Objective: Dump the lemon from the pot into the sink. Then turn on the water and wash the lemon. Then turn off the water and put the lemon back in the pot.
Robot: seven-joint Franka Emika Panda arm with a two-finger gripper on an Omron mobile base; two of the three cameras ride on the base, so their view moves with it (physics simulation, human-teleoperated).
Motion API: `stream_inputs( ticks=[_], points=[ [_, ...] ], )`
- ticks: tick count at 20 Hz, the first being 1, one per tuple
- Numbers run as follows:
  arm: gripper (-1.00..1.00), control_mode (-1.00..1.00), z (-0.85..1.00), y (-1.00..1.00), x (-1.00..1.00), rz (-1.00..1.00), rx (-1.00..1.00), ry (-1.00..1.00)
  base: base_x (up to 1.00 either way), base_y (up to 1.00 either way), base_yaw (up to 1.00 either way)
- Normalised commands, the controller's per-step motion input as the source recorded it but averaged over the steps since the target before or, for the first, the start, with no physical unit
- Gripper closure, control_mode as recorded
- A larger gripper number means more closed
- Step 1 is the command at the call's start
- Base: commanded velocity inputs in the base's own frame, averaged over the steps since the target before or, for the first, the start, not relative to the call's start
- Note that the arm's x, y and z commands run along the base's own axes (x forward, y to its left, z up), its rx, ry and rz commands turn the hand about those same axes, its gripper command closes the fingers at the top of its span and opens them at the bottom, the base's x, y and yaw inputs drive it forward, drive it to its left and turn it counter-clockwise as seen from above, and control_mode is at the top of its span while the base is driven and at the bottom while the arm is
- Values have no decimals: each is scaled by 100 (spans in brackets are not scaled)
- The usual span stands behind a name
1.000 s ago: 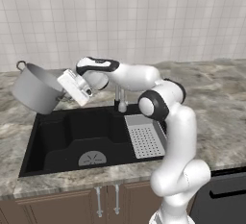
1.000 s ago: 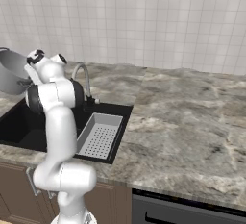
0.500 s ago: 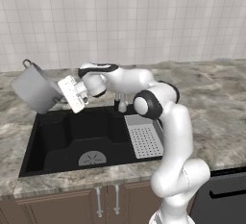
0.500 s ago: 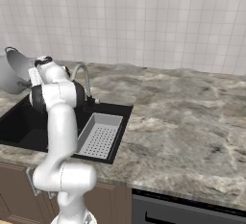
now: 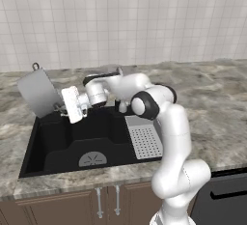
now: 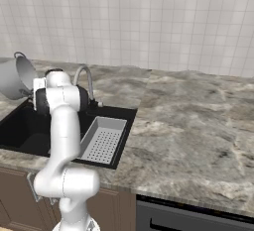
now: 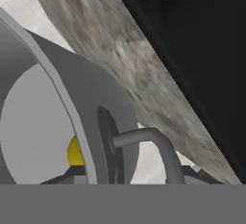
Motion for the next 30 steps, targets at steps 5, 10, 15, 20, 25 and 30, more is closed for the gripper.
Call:
stream_inputs(
  ticks=[5,10,15,20,25,30],
  points=[
    [100,-100,-3,3,0,-5,17,6,0,0,0],
    [100,-100,-21,0,-1,-6,19,6,0,0,0],
    [100,-100,-13,-6,-9,-8,19,5,0,0,0],
    [100,-100,0,-2,0,-8,21,9,0,0,0],
    [100,-100,0,-4,0,-8,23,15,0,0,0],
    [100,-100,0,-5,0,-8,21,18,0,0,0]
  ],
)
